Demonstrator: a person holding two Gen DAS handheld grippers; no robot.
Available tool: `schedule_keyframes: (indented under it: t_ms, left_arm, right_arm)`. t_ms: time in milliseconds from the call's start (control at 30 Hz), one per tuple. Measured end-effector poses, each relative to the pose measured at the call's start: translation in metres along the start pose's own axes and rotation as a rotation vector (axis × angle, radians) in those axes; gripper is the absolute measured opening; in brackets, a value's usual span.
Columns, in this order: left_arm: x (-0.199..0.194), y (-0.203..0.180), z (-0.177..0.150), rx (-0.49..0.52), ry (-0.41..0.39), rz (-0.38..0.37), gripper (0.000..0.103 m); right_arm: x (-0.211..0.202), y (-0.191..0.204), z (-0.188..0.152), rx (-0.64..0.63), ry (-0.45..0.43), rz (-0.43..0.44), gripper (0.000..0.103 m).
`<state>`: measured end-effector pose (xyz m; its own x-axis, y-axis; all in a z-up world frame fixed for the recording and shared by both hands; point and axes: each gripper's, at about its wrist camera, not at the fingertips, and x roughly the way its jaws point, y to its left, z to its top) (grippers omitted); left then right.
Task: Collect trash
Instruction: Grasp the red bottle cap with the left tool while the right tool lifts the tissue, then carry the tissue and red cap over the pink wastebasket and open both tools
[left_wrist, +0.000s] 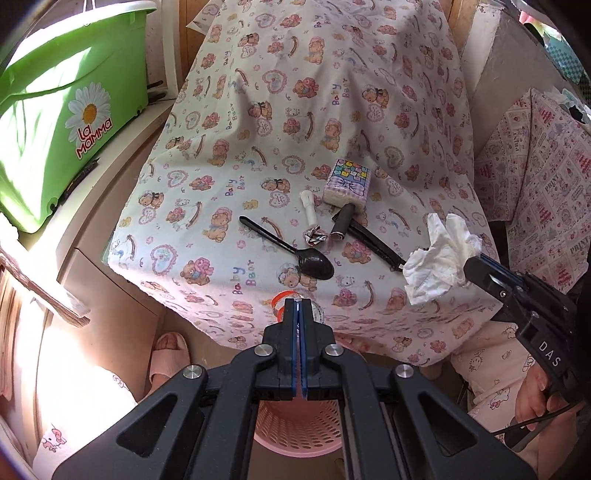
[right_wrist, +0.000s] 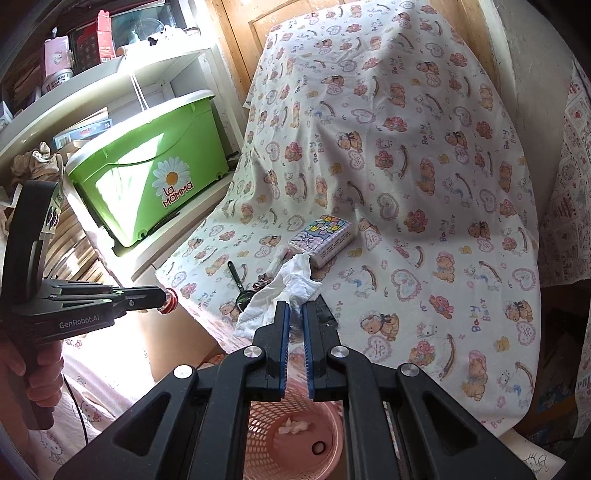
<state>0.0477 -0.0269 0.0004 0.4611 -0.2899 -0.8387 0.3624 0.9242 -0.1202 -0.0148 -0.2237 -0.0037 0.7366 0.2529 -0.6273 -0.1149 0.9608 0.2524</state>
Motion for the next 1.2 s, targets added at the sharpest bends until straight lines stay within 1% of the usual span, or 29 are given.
schedule_keyframes:
  t_ms: [133, 233, 400, 500, 633, 733, 767, 800, 867, 1000, 1200]
  left_arm:
    - [0.012, 0.000, -0.011, -0.015, 0.020, 0.007, 0.000]
    - [0.023, 0.005, -0.017, -0.044, 0.048, -0.005, 0.000]
    - [0.035, 0.006, -0.027, -0.041, 0.073, 0.001, 0.000]
    - [0.044, 0.009, -0.031, -0.051, 0.101, -0.010, 0.000]
    - [0.061, 0.014, -0.040, -0.083, 0.158, -0.035, 0.000]
    - [0.073, 0.016, -0.045, -0.074, 0.177, -0.009, 0.000]
    - [0.077, 0.016, -0.047, -0.067, 0.184, 0.014, 0.000]
    - [0.081, 0.017, -0.049, -0.068, 0.192, 0.017, 0.000]
    - [0.087, 0.018, -0.052, -0.079, 0.211, 0.000, 0.000]
    - [0.101, 0.022, -0.057, -0.090, 0.245, 0.016, 0.000]
    - [0.129, 0.031, -0.070, -0.145, 0.320, 0.000, 0.000]
  right_arm:
    - [0.001, 0.012, -0.011, -0.020, 0.029, 0.038, 0.008]
    - [0.007, 0.019, -0.019, -0.050, 0.060, 0.040, 0.008]
    - [0.017, 0.030, -0.029, -0.091, 0.104, 0.051, 0.008]
    - [0.026, 0.036, -0.036, -0.120, 0.140, 0.056, 0.008]
    - [0.038, 0.042, -0.048, -0.152, 0.195, 0.057, 0.008]
    - [0.049, 0.046, -0.057, -0.168, 0.237, 0.058, 0.008]
    - [0.053, 0.047, -0.061, -0.172, 0.252, 0.054, 0.008]
    - [0.057, 0.048, -0.064, -0.177, 0.270, 0.042, 0.008]
    - [0.067, 0.050, -0.071, -0.186, 0.306, 0.030, 0.008]
    - [0.084, 0.051, -0.084, -0.193, 0.365, 0.020, 0.008]
    - [0.107, 0.049, -0.106, -0.191, 0.455, 0.003, 0.008]
